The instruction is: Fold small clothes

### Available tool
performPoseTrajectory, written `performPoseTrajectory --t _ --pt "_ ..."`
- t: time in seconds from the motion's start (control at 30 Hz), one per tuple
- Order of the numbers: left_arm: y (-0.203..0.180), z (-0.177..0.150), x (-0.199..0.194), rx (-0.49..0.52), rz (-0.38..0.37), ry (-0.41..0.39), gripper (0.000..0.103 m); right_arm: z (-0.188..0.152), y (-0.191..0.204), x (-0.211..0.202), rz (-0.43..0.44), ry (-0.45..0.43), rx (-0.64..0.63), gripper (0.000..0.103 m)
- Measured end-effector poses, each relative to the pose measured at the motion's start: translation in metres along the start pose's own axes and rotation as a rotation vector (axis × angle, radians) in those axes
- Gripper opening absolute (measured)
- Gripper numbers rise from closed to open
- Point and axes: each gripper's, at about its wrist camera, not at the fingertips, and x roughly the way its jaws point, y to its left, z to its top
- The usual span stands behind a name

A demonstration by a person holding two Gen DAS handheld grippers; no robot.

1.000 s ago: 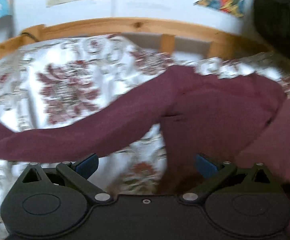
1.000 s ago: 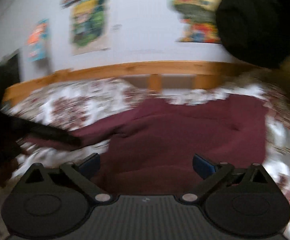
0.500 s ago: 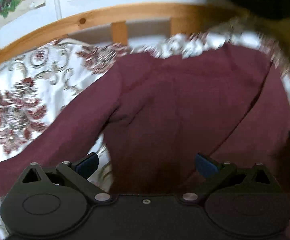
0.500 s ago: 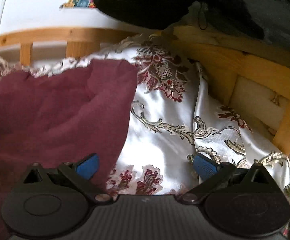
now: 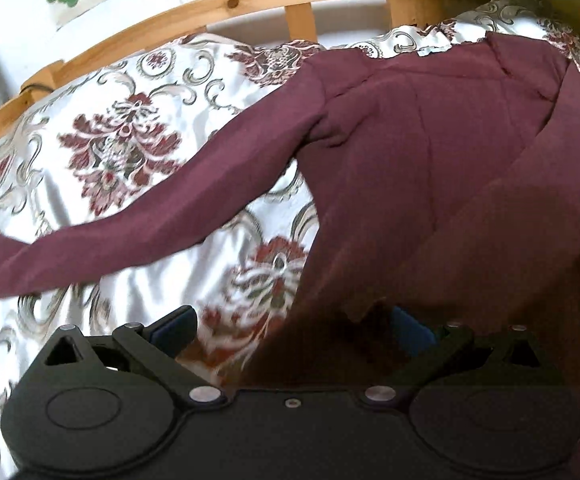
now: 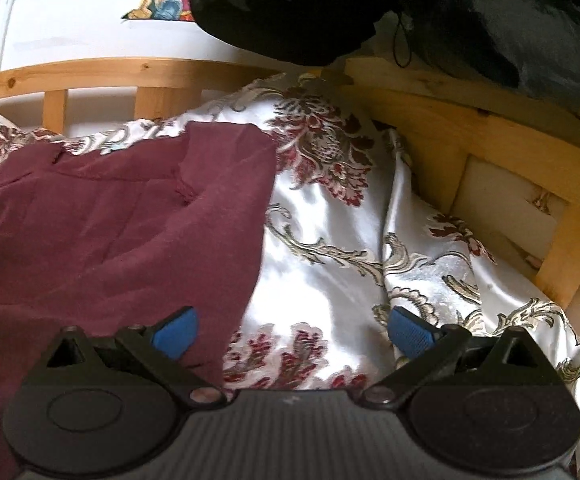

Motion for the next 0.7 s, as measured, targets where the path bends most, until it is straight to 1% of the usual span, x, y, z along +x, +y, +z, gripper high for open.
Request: performPoseTrajectory --t 0.07,0.1,0.13,0.17,0.2,0.23,0.27,0.33,0.4,0.47,0.53,0.6,0.63,0.7 --pt "0.011 -0.007 -0.008 -0.036 0.002 -0.006 0.102 0.0 0.003 -0.006 0.026 -0.009 0.003 0.102" --pt "0.02 -0.011 -0.013 -0.067 0.014 -0.018 0.102 0.0 0.004 -0.01 0.044 -0.015 0.007 0.103" --pt "0.029 -0.013 -0.016 -0.095 0.047 -0.031 0.102 0.0 0.006 -0.013 0.059 -0.021 0.011 0.103" --pt "0.037 -0.014 -0.017 -0.114 0.098 -0.041 0.102 -0.001 0.008 -0.018 0.076 -0.028 0.013 0.103" --pt "0.047 -0.015 -0.019 -0.124 0.172 -0.056 0.102 0.0 0.01 -0.021 0.091 -0.036 0.014 0.103" --pt "0.058 -0.015 -0.019 -0.118 0.252 -0.073 0.102 -0.001 0.012 -0.024 0.102 -0.042 0.014 0.103" --pt "0.068 -0.014 -0.018 -0.102 0.312 -0.082 0.102 -0.001 0.014 -0.027 0.111 -0.048 0.013 0.103" --pt "0.094 -0.009 -0.014 -0.058 0.395 -0.096 0.102 -0.001 0.018 -0.03 0.128 -0.06 0.007 0.103" --pt "0.118 -0.002 -0.012 0.01 0.448 -0.129 0.102 0.0 0.02 -0.032 0.134 -0.069 0.002 0.103" --pt "0.137 0.006 -0.008 0.087 0.455 -0.137 0.102 0.0 0.021 -0.03 0.135 -0.068 0.007 0.103" --pt "0.152 0.017 0.001 0.17 0.437 -0.104 0.102 0.0 0.021 -0.028 0.133 -0.06 0.016 0.103" --pt "0.164 0.029 0.013 0.233 0.397 -0.046 0.095 -0.001 0.021 -0.026 0.125 -0.054 0.021 0.103" --pt "0.17 0.033 0.019 0.247 0.363 -0.009 0.09 -0.001 0.021 -0.025 0.121 -0.051 0.024 0.103" --pt "0.176 0.036 0.032 0.242 0.299 0.074 0.078 -0.001 0.02 -0.025 0.112 -0.054 0.028 0.103"
